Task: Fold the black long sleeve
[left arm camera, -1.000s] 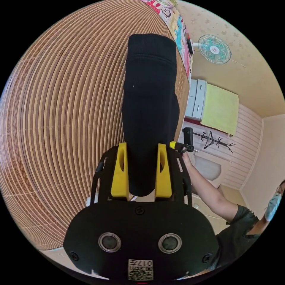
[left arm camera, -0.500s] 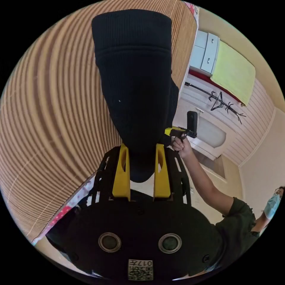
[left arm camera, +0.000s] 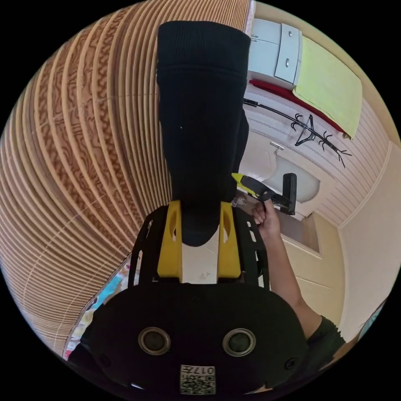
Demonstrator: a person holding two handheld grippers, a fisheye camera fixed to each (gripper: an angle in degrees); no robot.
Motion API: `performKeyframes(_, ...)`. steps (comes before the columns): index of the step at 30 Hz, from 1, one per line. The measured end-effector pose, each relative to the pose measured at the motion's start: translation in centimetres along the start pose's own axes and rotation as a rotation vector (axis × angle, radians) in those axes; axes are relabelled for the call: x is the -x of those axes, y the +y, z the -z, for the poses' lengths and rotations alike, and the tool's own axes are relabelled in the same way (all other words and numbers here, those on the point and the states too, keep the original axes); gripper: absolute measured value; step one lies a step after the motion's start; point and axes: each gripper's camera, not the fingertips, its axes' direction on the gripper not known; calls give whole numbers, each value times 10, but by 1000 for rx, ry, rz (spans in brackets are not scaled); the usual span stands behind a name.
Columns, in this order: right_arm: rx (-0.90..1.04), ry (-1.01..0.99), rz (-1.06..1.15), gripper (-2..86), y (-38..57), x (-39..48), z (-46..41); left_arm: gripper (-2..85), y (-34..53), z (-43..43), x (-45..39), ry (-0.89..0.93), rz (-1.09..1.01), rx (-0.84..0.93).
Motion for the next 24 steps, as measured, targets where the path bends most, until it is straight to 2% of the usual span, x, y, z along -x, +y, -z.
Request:
performKeyframes(1,-63,57,-37,72,23,8,2,106,6,8,2,-14,-17,15)
performKeyframes(3,-153,25,-47,54,60,23,2,93,45,55,10,-60,-103,74)
performKeyframes(5,-208,-123,5,29,103,47,-5,85,88,103,18,-160,-175,113)
performKeyframes(7,-186,-237,25,17,125,67,-17,80,147,162,36,-314,-119,80)
performKeyframes(8,-152,-338,48,12,134,82,-28,76,194,204,52,-375,-33,16)
performKeyframes(11,-23,-584,196,8,147,142,-57,65,330,296,82,-405,209,-225)
performKeyframes(14,113,-666,447,6,159,225,-69,54,470,346,80,-437,411,-534)
performKeyframes(17,193,-744,709,5,183,305,-63,34,577,349,61,-442,555,-804)
performKeyframes(19,236,-774,808,5,200,346,-58,16,620,340,45,-424,586,-945)
performKeyframes(22,280,-800,858,6,229,399,-54,12,669,332,9,-485,655,-1154)
performKeyframes(24,311,-830,872,6,248,425,-57,40,701,346,-16,-524,710,-1306)
